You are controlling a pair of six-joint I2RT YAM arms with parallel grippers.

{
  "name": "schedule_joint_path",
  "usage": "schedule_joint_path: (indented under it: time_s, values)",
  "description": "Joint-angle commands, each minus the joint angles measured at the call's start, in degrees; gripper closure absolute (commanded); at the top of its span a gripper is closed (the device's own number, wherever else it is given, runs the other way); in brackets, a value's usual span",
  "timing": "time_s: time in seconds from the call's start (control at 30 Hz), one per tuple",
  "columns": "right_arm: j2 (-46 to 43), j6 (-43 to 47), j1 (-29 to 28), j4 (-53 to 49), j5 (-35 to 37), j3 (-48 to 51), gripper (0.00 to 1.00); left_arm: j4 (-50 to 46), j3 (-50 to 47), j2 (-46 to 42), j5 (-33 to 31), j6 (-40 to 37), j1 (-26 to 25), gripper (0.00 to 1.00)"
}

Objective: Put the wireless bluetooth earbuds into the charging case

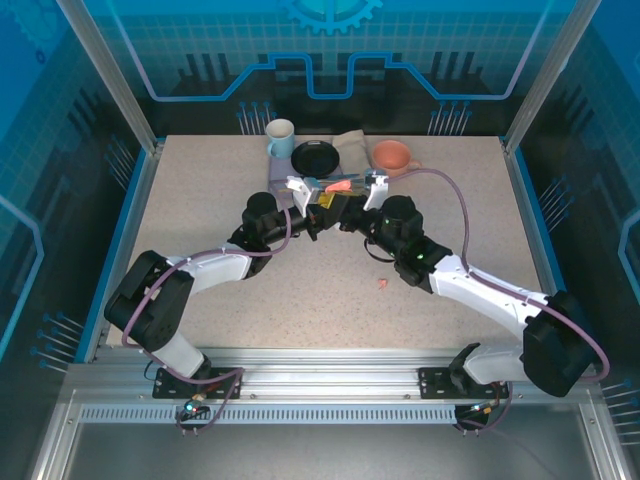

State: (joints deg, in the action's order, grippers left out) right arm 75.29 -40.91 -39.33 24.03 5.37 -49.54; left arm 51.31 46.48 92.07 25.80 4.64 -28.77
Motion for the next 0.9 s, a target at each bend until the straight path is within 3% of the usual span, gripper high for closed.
schedule_joint_path:
  time_s: [0.0, 0.87]
  values:
    - [0.91, 0.19, 0.85, 0.28, 0.11, -3.05, 0.83, 2.39, 1.87, -1.46, 1.35, 0.77, -0.51, 1.00]
    - [-2.75, 0.28, 1.88, -1.51, -1.07, -1.56, 0.84, 0.83, 2.21, -1.43, 1.10, -0.29, -0.58, 1.00]
